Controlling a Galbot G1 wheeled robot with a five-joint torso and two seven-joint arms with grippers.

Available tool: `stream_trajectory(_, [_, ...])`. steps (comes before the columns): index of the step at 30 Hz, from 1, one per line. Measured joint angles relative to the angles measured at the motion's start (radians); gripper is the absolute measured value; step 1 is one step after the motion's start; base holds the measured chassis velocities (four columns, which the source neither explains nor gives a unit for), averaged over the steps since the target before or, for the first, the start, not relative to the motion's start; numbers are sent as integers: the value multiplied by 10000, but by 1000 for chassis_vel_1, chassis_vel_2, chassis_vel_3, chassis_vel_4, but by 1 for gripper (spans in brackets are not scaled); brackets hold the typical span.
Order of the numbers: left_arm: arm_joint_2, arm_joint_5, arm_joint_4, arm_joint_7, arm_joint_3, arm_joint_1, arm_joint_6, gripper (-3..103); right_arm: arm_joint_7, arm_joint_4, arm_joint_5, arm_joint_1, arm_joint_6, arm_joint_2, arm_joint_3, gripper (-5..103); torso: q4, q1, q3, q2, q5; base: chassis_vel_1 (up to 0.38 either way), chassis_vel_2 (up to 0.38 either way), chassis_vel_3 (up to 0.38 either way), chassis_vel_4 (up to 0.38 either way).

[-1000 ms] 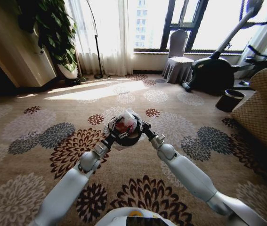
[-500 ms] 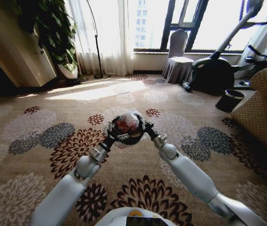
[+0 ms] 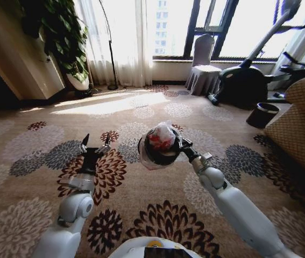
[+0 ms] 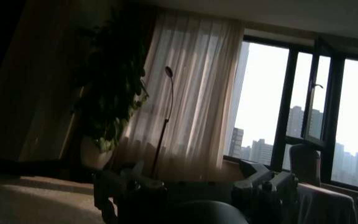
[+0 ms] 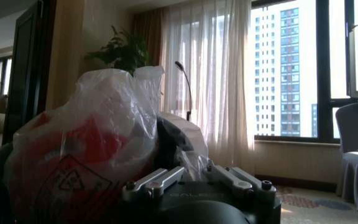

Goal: Pick up the trash from the ground and place it into the trash bin.

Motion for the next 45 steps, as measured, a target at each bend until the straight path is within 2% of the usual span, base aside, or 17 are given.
stream_trajectory(1, [0, 0, 0, 0, 0, 0, 0, 100, 0, 0, 0, 0, 0, 0, 0, 0, 0, 0, 0, 0, 0, 0, 0, 0, 0])
stream_trajectory(2, [-382, -66, 1, -32, -168, 353, -35, 100, 0, 735, -6, -912, -38, 39, 586, 0, 1, 0, -1, 0, -3, 0, 0, 0, 0])
stream_trajectory(4, [-717, -165, 3, -43, -223, 725, -117, 100, -23, 1482, -95, -2182, -36, 255, 1297, 0, 3, -1, 0, 0, 2, 0, 0, 0, 0])
stream_trajectory(6, [-825, -163, 21, -43, -218, 824, -176, 100, -25, 1765, -186, -2716, 31, 397, 1577, 0, 4, -1, 0, 0, 6, 0, 0, 0, 0])
stream_trajectory(8, [-987, -50, 207, -42, -156, 864, -334, 100, -4, 2442, -809, -4273, 476, 945, 2268, 0, -10, -1, -1, 0, -3, 0, 0, 0, 0])
stream_trajectory(10, [-993, -43, 237, -45, -152, 833, -343, 100, -6, 2528, -1033, -4562, 597, 1073, 2335, 0, -7, -1, 0, 0, -2, 0, 0, 0, 0])
stream_trajectory(12, [-989, -26, 387, -52, -149, 634, -346, 100, -12, 2786, -1702, -5243, 957, 1470, 2445, 0, -2, 2, 2, 0, 2, -10, -54, 1, 30])
stream_trajectory(20, [-1051, -1, 446, -46, -111, 509, -346, 100, -14, 3144, -2625, -5935, 1186, 2252, 2349, 0, 4, 1, 1, 0, -3, -42, -157, 46, 169])
stream_trajectory(36, [-1243, 45, 494, -18, 198, 509, -510, 100, -10, 3295, -2893, -6595, 1550, 2549, 2331, 0, 0, 3, 3, -1, 2, -185, -355, 187, 348])
stream_trajectory(39, [-1198, 23, 545, -20, 216, 476, -547, 102, -3, 3322, -2963, -6675, 1602, 2642, 2329, 0, -3, 4, 4, -2, 0, -45, -367, 2, 369])
stream_trajectory(40, [-1195, 21, 561, -21, 216, 474, -559, 100, -6, 3322, -2977, -6680, 1609, 2656, 2326, 0, -2, 3, 3, -1, -6, 73, -340, -56, 307])
stream_trajectory(45, [-1212, 18, 635, -25, 214, 473, -659, 99, -6, 3309, -3047, -6674, 1693, 2742, 2297, 0, 1, 3, 4, -1, 1, 178, -297, -170, 284])
